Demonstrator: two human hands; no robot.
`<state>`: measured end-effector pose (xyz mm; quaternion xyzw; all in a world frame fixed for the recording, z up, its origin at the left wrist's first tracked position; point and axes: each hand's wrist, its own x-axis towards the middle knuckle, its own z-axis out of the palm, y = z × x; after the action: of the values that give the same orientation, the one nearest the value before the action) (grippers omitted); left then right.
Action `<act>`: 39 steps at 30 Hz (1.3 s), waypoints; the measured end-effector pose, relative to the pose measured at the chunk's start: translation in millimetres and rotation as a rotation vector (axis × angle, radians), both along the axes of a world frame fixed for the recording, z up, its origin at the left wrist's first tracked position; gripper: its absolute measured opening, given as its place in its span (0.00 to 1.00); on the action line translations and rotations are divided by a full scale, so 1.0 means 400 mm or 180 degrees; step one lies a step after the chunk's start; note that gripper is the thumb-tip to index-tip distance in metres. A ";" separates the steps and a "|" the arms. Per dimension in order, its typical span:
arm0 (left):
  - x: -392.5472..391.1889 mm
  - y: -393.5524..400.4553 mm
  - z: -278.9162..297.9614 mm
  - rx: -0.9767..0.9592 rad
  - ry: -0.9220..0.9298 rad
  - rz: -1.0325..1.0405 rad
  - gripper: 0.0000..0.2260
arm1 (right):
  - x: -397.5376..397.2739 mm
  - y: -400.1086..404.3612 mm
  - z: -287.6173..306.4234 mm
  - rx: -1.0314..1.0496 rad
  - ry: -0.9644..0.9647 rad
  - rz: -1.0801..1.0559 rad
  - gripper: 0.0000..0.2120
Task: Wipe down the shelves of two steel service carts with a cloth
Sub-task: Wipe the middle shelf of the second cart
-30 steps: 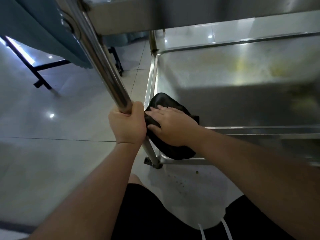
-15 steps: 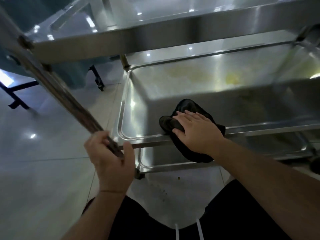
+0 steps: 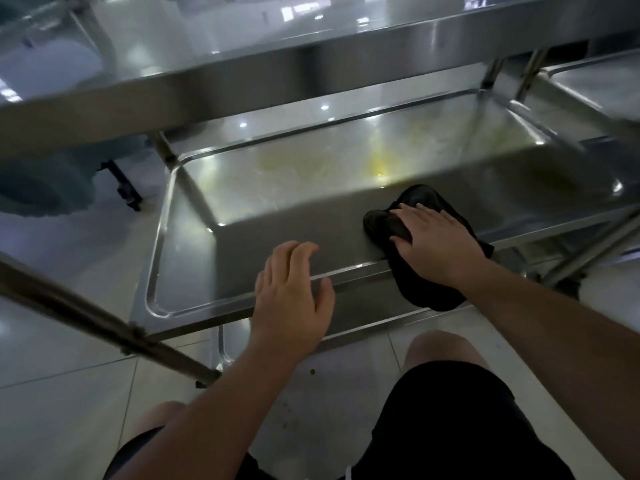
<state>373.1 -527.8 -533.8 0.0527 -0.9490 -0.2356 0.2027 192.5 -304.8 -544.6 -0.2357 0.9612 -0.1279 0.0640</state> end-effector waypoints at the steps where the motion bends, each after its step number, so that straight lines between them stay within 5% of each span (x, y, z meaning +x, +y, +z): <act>1: -0.019 0.017 -0.003 -0.0069 -0.0079 -0.0020 0.20 | -0.016 0.028 0.001 0.0032 0.0023 -0.0047 0.28; 13: -0.200 0.248 -0.029 -0.0885 -0.0602 -0.0849 0.24 | -0.153 0.335 0.026 0.0077 0.0183 -0.0403 0.28; 26: -0.275 0.267 -0.044 -0.1328 -0.0860 -0.0632 0.36 | -0.322 0.595 0.024 0.0143 -0.0038 -0.1189 0.25; 34: -0.273 0.271 -0.038 -0.1500 -0.0979 -0.0701 0.37 | -0.476 0.599 0.018 0.0141 0.0138 -0.1634 0.28; 39: -0.279 0.267 -0.047 -0.1591 -0.0908 -0.0740 0.37 | -0.498 0.437 0.050 -0.0122 0.0097 -0.1532 0.26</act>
<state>261.3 -420.8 -552.6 -0.0752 -0.9961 -0.0068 0.0459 -6.8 -129.9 -524.4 -0.0029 0.9880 -0.1541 0.0126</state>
